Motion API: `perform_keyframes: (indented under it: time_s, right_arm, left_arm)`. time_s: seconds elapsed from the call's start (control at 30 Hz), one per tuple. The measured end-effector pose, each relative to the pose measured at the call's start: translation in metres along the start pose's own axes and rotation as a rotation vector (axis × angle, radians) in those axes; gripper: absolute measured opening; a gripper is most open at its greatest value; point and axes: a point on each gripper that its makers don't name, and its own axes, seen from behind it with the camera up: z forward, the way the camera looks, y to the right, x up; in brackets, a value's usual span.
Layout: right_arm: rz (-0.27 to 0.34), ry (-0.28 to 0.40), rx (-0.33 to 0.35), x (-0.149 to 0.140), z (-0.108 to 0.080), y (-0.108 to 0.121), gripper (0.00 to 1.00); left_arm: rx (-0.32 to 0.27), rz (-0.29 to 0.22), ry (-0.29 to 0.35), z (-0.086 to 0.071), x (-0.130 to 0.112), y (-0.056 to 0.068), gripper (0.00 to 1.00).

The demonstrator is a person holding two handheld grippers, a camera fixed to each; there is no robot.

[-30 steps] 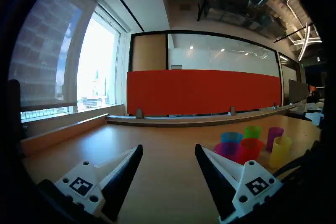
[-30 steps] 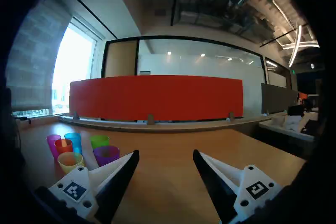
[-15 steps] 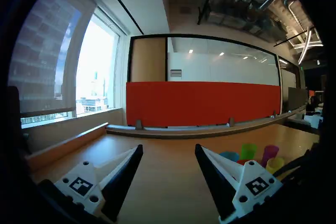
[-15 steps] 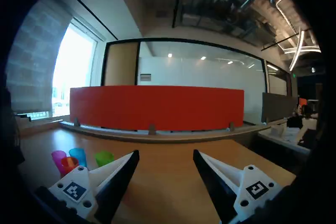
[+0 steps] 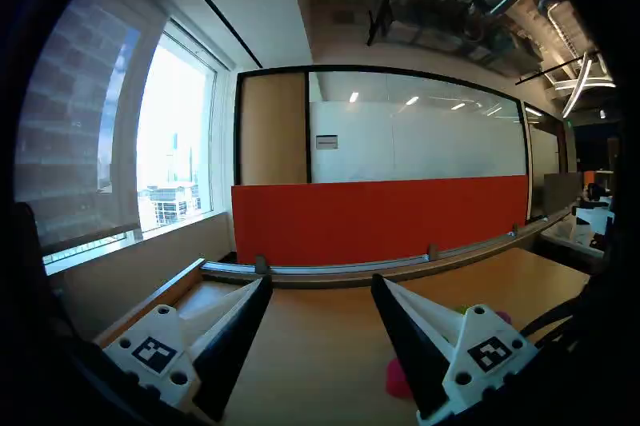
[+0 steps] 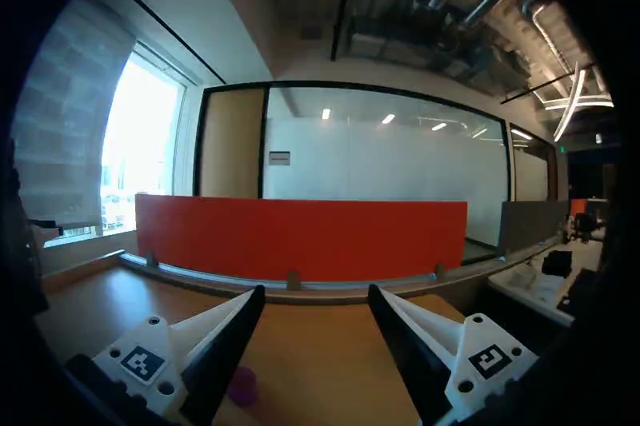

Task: Pour water

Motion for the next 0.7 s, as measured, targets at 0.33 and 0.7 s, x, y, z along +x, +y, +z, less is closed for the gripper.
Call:
perform_keyframes:
  time_s: [0.33, 0.7]
  right_arm:
    - [-0.01, -0.008, 0.002, 0.024, -0.001, -0.008, 0.99]
    - [-0.021, -0.022, 0.035, 0.038, 0.001, -0.019, 0.99]
  left_arm:
    - [-0.024, 0.015, -0.033, 0.001, 0.017, 0.0, 0.92]
    - [-0.058, 0.033, -0.063, -0.002, 0.018, 0.007, 0.92]
